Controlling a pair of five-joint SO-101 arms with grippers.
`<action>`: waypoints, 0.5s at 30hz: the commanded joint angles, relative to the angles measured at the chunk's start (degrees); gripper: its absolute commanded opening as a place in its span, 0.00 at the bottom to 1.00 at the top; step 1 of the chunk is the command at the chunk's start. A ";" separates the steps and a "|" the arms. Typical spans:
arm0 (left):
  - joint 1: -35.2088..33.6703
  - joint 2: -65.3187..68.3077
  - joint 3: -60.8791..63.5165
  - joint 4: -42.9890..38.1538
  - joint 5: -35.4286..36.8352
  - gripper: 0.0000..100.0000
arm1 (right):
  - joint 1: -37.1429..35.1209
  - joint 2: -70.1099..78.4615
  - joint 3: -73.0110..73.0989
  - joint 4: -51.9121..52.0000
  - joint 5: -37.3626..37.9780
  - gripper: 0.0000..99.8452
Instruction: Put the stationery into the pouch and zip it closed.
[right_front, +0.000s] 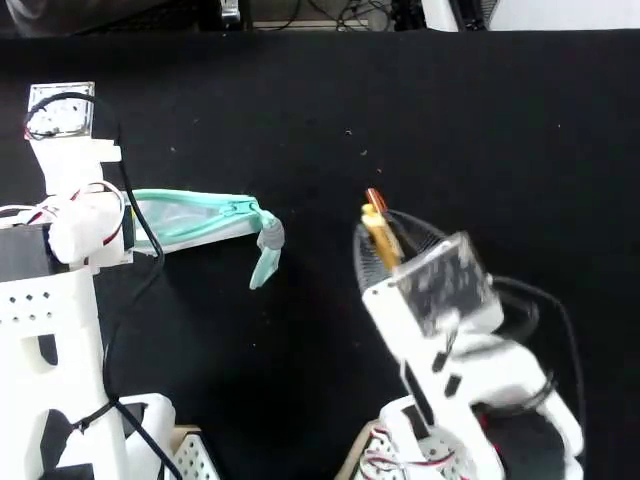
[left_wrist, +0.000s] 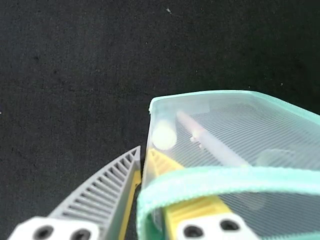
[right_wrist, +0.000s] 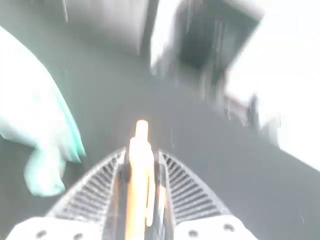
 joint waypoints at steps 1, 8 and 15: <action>-1.27 1.14 3.38 -1.23 -0.79 0.03 | -10.81 -1.01 -2.59 -7.21 -1.23 0.01; -1.27 1.14 3.38 -1.23 -0.62 0.03 | -25.67 1.36 -2.59 -32.35 -1.23 0.01; -1.27 1.14 3.38 -1.23 -0.70 0.03 | -27.25 8.48 -2.59 -44.22 -1.23 0.01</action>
